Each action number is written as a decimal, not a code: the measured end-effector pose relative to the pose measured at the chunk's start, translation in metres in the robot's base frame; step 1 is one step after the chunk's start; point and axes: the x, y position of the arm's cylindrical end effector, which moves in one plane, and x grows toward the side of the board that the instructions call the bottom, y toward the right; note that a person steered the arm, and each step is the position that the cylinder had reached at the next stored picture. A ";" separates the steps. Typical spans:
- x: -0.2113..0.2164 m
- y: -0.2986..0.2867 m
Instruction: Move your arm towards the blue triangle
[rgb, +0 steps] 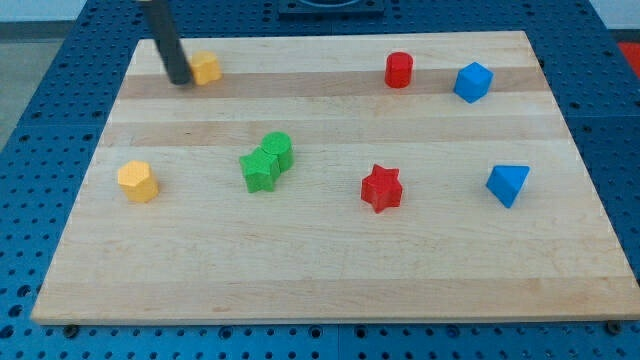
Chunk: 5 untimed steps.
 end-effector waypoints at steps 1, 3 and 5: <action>0.000 0.052; 0.000 0.066; 0.001 -0.022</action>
